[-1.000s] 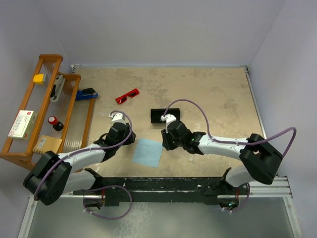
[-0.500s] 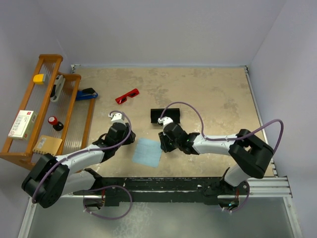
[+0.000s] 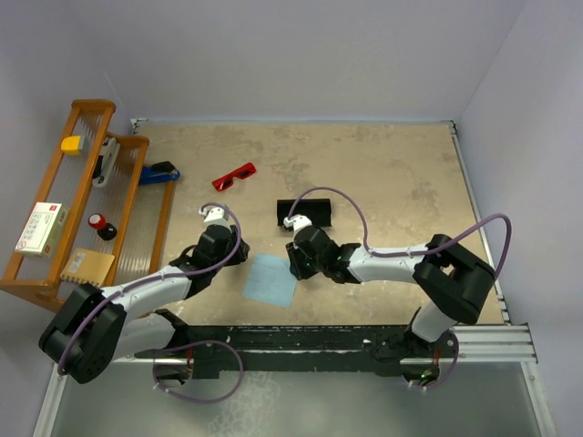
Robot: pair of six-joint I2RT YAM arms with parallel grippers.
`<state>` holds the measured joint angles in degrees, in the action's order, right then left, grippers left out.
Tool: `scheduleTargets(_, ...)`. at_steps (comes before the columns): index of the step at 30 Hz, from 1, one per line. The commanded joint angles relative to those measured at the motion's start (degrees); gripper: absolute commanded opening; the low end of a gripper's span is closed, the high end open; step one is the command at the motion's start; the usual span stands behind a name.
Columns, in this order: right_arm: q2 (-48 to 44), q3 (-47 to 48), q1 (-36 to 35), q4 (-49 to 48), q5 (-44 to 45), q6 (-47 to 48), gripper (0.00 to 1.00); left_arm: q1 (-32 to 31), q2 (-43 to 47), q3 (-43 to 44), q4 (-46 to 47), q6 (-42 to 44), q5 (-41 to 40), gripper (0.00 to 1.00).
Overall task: Organize the sunglasses
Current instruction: Fold the glasses cleaning cloth at the center of the board.
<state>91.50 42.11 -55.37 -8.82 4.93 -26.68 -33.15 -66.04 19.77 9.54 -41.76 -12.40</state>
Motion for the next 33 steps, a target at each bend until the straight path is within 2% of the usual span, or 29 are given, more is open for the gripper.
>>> scheduleTargets(1, 1.04, 1.85, -0.79, 0.58, 1.10, -0.78, 0.26, -0.25, 0.58, 1.05, 1.18, 0.96, -0.17, 0.28)
scheduleTargets(5, 0.74, 2.14, -0.80, 1.39, 2.40, -0.83, 0.28, -0.25, 0.61, 0.70, 1.36, 0.98, 0.10, 0.28)
scheduleTargets(8, 0.52, 2.14, -0.81, 1.67, 2.99, -0.75, 0.14, -0.25, 0.66, 0.55, 1.53, 0.99, 0.14, 0.28)
scheduleTargets(15, -0.46, 2.19, -0.79, 3.88, 4.60, -1.32, 0.12, -0.25, 0.67, 0.34, 1.80, 1.07, 0.87, 0.28)
scheduleTargets(21, -0.80, 4.06, -0.70, 6.23, 5.95, 3.74, 0.03, -0.34, 0.99, 0.30, 1.95, 0.98, 1.16, 0.27)
scheduleTargets(27, 2.26, 8.42, -0.40, 9.09, 6.51, 8.99, 0.02, -0.55, 0.61, 0.20, 3.66, 1.38, 3.39, 0.27)
scheduleTargets(33, 4.43, 10.67, 0.34, 9.80, 5.22, 10.24, 0.02, -1.91, -1.25, 0.66, 5.81, 2.94, 6.05, 0.28)
